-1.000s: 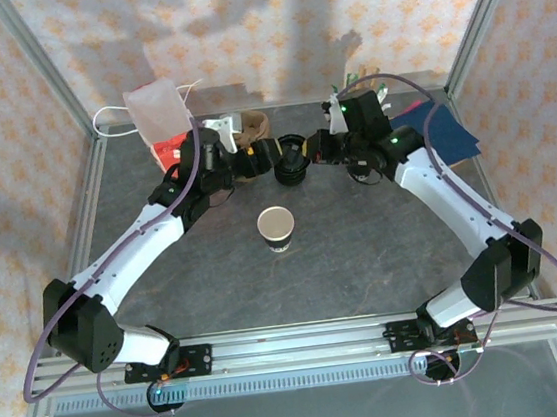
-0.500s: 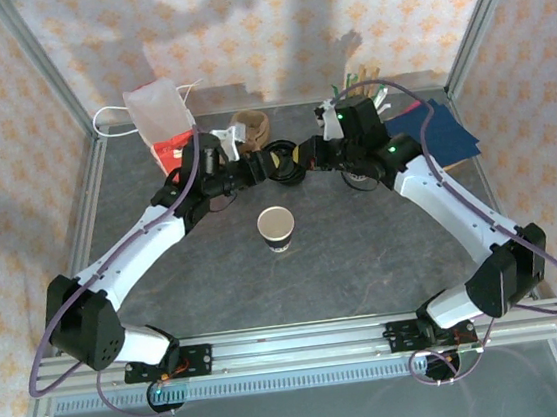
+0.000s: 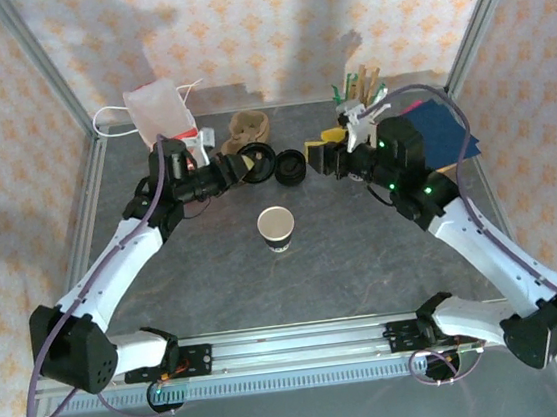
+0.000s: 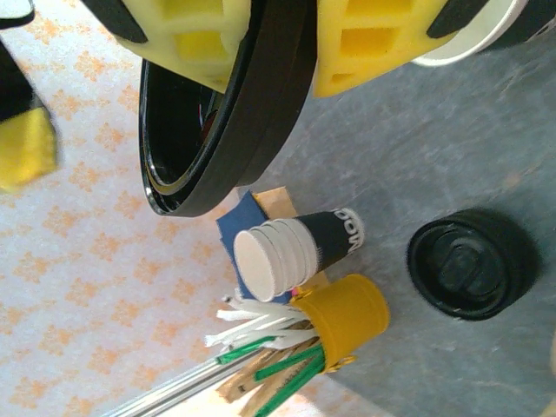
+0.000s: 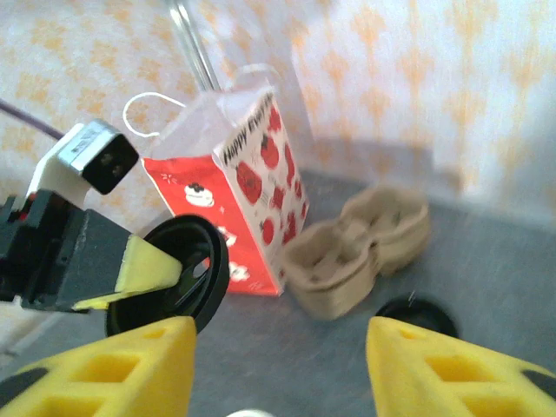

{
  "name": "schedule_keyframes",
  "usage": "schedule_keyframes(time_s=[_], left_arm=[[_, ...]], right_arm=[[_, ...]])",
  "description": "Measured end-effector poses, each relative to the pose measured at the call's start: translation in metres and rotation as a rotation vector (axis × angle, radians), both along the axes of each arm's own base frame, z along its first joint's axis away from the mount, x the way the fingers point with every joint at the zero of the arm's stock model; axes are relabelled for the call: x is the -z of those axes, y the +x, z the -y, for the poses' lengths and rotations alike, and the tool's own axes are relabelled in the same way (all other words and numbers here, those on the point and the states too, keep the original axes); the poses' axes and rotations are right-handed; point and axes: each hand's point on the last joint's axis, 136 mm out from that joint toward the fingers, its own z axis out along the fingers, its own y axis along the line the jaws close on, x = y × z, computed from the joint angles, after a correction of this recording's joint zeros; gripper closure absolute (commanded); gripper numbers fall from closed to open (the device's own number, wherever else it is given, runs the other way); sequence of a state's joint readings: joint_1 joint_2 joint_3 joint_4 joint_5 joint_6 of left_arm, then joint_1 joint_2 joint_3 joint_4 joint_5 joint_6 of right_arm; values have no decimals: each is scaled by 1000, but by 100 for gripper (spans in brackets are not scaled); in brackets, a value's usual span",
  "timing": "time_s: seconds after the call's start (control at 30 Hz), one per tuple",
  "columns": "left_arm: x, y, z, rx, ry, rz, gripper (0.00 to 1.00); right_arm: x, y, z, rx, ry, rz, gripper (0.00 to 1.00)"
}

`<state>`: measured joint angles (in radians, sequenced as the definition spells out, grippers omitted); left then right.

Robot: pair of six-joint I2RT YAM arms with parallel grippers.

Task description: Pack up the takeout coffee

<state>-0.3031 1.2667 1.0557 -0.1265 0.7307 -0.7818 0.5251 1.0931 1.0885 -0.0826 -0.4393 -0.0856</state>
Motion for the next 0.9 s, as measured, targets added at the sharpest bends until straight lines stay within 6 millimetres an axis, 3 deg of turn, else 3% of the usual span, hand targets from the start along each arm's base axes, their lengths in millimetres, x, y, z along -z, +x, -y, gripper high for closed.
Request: schedule_keyframes(time_s=[0.1, 0.23, 0.33, 0.57, 0.9], left_arm=[[5, -11, -8, -2, 36, -53, 92], [1, -30, -13, 15, 74, -98, 91], [-1, -41, -16, 21, 84, -122, 91], [1, -57, -18, 23, 73, -180, 91], [10, -63, -17, 26, 50, -226, 91]], right_arm=[[2, -20, -21, -89, -111, 212, 49], [43, -54, -55, -247, -306, 462, 48], [69, -61, -60, -295, -426, 567, 51], [58, -69, -69, -343, -571, 844, 50], [82, -74, -89, -461, -712, 960, 48]])
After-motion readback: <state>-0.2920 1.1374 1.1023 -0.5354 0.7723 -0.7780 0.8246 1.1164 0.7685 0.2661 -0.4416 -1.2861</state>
